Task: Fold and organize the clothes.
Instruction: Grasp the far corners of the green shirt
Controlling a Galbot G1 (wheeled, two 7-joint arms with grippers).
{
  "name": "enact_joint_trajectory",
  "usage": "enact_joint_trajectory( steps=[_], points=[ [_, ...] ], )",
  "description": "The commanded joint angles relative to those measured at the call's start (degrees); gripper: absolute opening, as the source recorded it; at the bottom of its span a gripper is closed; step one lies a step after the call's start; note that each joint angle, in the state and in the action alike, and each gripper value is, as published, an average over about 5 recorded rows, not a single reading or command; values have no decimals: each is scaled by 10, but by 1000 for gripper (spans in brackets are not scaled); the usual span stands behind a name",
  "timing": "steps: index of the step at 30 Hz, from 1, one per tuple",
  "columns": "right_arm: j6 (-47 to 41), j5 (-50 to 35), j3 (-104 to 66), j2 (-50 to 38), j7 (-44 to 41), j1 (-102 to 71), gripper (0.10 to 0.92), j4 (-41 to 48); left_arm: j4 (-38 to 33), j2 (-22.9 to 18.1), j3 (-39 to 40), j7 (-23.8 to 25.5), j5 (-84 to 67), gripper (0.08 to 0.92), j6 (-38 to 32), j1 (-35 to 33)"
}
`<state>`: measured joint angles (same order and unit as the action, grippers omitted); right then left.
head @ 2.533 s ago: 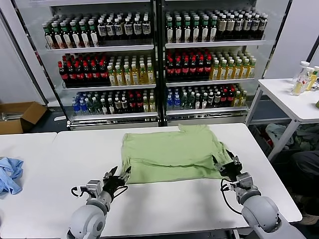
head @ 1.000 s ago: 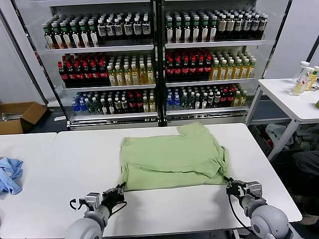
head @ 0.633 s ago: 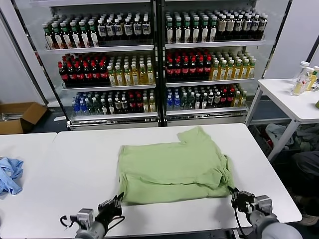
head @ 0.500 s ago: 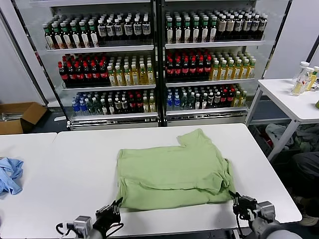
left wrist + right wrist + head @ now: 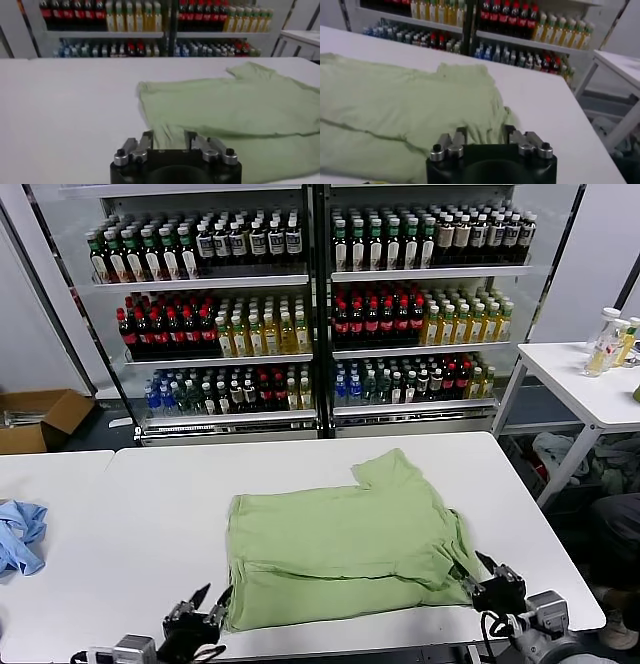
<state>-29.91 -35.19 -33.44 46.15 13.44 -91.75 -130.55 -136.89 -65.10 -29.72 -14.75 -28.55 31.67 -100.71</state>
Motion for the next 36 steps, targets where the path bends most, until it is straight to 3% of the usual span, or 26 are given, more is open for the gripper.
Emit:
enact_joint_trajectory(
  steps=[1, 6, 12, 25, 36],
  points=[
    [8, -23, 102, -6, 11, 180, 679, 80, 68, 47, -10, -17, -68, 550, -10, 120],
    [-2, -55, 200, -1, 16, 341, 801, 184, 148, 72, 33, -31, -103, 698, -2, 234],
    [-14, -104, 277, 18, 19, 483, 822, 304, 247, 81, 89, -33, -120, 815, 3, 352],
    [-32, -94, 377, 90, 15, 624, 823, 478, 401, 50, 201, -37, -123, 823, 8, 508],
    [-32, -83, 400, 149, 1, 680, 823, 579, 493, 23, 230, -47, -110, 823, 13, 562]
  ],
)
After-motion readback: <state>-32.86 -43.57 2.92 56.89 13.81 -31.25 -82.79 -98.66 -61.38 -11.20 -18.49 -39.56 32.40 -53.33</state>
